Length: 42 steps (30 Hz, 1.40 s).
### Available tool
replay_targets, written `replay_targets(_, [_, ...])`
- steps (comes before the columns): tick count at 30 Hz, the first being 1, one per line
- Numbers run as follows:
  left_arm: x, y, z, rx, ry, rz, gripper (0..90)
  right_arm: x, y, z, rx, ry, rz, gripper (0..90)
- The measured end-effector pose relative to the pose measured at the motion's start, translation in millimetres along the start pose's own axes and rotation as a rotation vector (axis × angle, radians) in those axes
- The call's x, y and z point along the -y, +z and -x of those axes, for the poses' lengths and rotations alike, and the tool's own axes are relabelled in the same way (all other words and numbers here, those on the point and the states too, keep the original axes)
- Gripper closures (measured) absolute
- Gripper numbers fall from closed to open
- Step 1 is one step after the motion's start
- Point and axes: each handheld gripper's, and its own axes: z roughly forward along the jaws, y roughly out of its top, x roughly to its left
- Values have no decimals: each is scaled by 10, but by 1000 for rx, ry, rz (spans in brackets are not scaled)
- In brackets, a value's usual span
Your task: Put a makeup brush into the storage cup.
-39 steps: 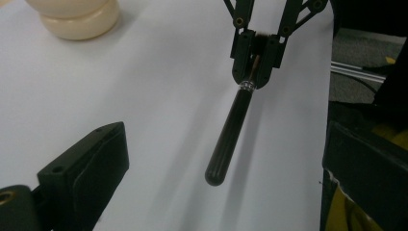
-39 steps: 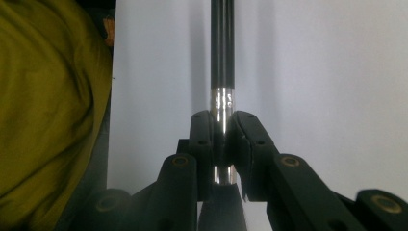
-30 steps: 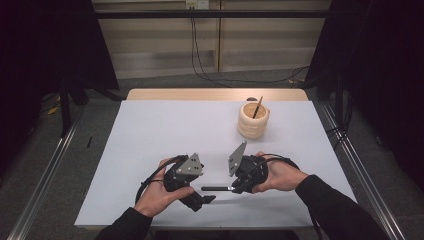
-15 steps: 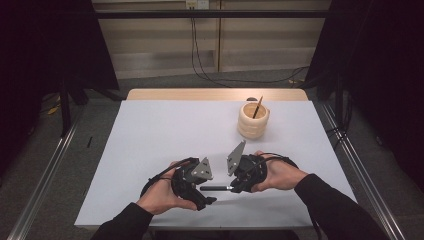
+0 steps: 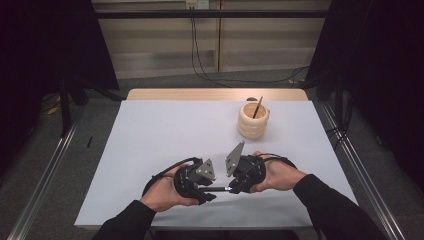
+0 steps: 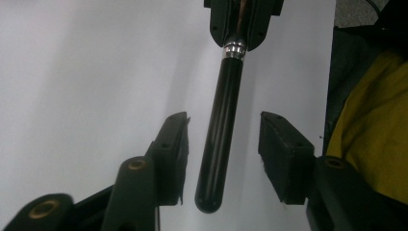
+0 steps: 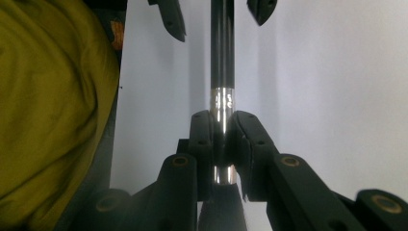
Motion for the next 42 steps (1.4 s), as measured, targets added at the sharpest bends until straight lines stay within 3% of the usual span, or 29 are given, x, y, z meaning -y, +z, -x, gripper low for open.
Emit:
replay_targets(4, [0,13,-17,-9,4,-15,624,-3,-9,-5,5,5,0,777])
replay_targets(5, [-2,13,-30,-28,2,-3,647,-3,-2,-8,-1,7,0,777])
replay_targets(8, [-2,18,-37,-17,-1,-15,684,-3,-1,-8,1,6,4,777])
replay_targets(9, [-4,30,-27,-9,10,-17,733,-1,3,-5,-4,6,7,777])
replay_targets(12, [0,44,-16,-1,15,-20,749,4,8,-13,3,6,7,777])
replay_targets(21, [3,72,-25,28,32,-31,770,17,22,-11,-3,-2,14,775])
replay_targets(29, [11,69,-13,46,20,-27,785,38,21,-14,-21,-2,24,765])
replay_targets(35, [9,61,-27,66,26,-29,793,53,19,-9,-9,-2,39,757])
replay_targets(42, [18,56,-22,61,17,-26,794,81,41,11,-15,11,78,743])
